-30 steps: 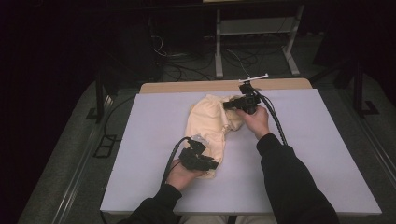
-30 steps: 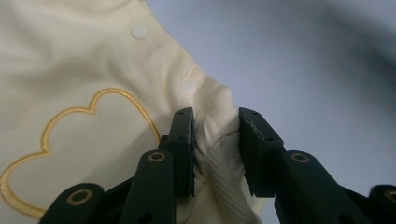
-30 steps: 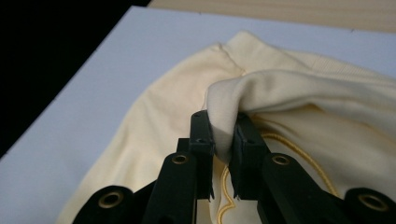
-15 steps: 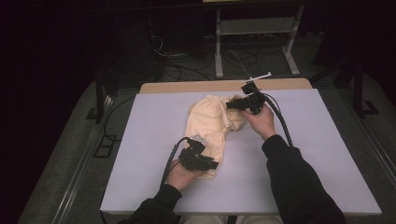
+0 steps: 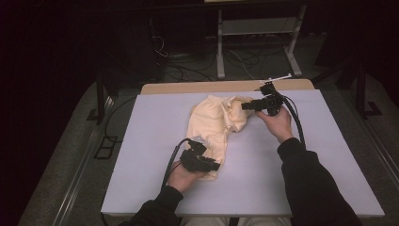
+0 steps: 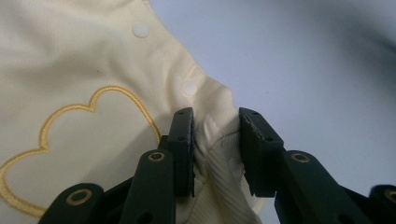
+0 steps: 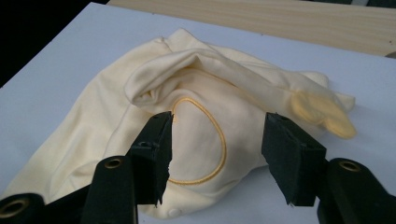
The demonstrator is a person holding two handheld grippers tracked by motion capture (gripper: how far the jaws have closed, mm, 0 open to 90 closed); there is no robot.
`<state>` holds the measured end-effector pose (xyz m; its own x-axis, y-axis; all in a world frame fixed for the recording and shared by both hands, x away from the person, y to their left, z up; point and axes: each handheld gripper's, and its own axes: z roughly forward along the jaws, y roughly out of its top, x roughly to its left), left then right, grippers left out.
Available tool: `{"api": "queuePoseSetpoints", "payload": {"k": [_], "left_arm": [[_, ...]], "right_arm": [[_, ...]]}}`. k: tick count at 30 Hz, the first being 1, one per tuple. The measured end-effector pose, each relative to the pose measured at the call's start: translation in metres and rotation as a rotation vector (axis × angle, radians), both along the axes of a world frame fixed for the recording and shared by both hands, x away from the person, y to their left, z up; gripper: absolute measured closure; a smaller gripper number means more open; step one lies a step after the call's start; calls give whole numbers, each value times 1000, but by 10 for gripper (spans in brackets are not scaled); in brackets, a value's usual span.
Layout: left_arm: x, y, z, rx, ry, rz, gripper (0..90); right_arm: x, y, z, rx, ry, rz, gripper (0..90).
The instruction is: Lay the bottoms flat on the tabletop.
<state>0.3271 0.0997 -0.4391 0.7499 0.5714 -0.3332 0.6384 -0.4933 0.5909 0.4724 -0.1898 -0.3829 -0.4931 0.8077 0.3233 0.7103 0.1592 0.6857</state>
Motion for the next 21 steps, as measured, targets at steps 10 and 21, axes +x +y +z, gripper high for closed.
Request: {"api": "queuePoseSetpoints", "payload": {"k": [10,21], "left_arm": [[0,0,0,-3,1,0,663],[0,0,0,-3,2,-2,663]], "right_arm": [[4,3,-23,-14,69,2,247],[14,5,-54,94,183,-10,608]]}}
